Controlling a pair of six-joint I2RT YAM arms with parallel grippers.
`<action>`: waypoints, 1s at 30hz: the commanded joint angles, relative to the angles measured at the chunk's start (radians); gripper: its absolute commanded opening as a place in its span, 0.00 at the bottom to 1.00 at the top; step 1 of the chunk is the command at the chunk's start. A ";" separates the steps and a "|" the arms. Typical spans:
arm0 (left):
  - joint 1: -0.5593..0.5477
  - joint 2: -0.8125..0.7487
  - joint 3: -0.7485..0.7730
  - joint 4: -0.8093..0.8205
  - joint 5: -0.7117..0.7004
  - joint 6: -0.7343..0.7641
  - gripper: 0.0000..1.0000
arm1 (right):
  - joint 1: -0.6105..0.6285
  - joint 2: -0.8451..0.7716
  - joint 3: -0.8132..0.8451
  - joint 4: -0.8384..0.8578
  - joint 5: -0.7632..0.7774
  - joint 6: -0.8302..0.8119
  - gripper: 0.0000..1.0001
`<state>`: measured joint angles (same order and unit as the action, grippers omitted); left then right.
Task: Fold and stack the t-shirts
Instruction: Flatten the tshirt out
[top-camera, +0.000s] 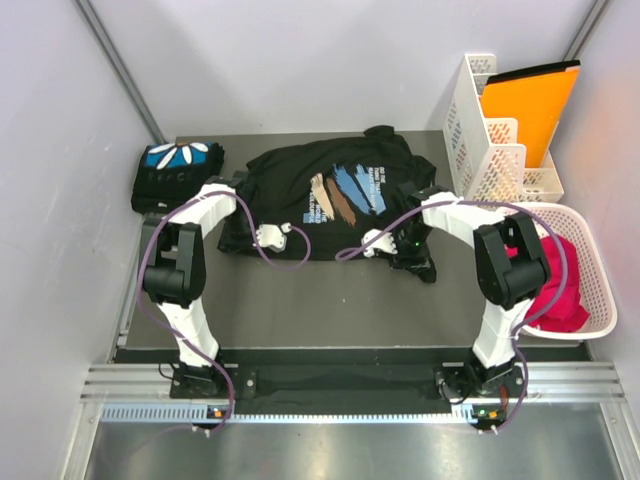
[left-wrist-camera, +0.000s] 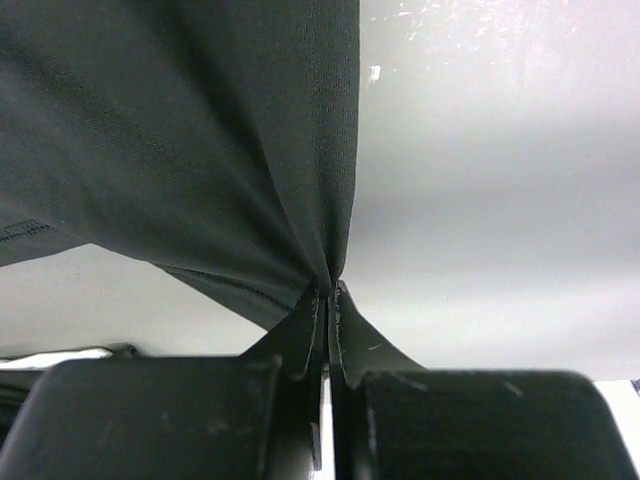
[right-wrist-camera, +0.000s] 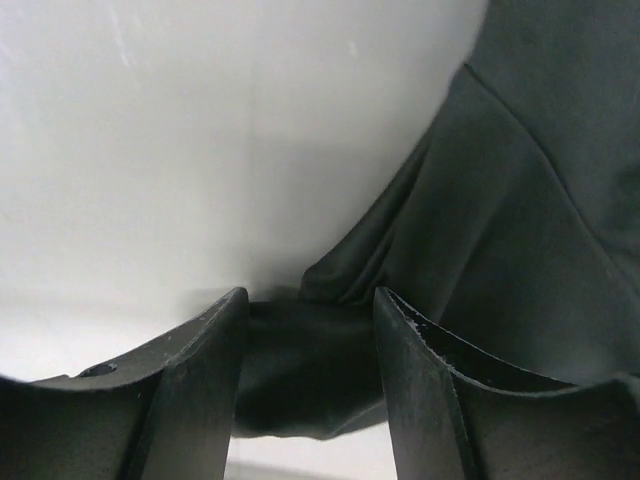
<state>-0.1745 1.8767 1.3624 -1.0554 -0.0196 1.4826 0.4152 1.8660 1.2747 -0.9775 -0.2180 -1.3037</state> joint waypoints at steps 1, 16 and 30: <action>0.006 -0.013 -0.003 -0.034 0.015 -0.001 0.00 | -0.016 -0.082 0.040 0.016 0.091 -0.042 0.54; 0.001 0.027 0.030 -0.014 0.049 -0.013 0.00 | -0.075 -0.079 0.246 -0.153 0.155 -0.143 0.53; -0.010 0.015 0.004 -0.003 0.050 -0.035 0.00 | 0.003 -0.010 0.333 -0.406 -0.167 -0.100 0.51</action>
<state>-0.1780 1.9030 1.3647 -1.0470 0.0040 1.4586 0.3691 1.8439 1.6360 -1.2888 -0.2676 -1.4128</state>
